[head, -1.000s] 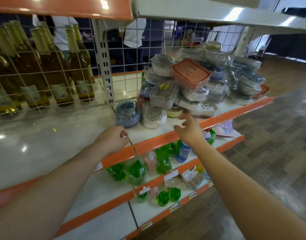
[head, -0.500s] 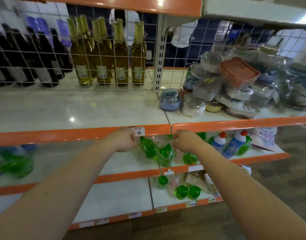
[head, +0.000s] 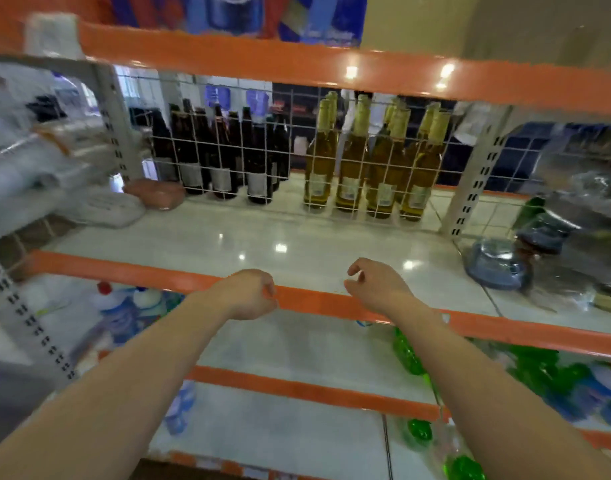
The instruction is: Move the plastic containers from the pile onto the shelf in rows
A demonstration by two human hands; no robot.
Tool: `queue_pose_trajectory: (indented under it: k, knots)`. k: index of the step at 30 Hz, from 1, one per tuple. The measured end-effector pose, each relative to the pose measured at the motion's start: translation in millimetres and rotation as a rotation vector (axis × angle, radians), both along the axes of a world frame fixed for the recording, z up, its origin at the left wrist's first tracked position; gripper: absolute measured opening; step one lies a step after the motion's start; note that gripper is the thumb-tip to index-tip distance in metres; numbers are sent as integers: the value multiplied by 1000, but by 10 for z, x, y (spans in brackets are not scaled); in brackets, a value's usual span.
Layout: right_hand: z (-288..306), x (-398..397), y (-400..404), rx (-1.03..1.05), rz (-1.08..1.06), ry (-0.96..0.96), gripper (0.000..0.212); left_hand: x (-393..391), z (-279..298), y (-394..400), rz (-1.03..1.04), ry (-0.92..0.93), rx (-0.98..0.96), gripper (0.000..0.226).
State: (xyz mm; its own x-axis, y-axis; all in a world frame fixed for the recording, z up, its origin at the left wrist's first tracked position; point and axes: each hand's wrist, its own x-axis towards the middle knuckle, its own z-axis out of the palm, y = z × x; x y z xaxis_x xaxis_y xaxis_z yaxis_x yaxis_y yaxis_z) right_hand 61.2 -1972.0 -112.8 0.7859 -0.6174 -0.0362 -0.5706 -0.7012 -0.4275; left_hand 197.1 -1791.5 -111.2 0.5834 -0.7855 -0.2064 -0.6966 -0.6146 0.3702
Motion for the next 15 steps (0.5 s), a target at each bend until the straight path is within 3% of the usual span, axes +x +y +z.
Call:
queue_pose_trajectory:
  k: [9,15]
  knots:
    - [20,1540,1065,113,37,-273,48,1414,210,1321,297,-106,-162,32]
    - [-76,2260,1395,135,50,-240,53,2028,112,1778,431,-168,-185,60]
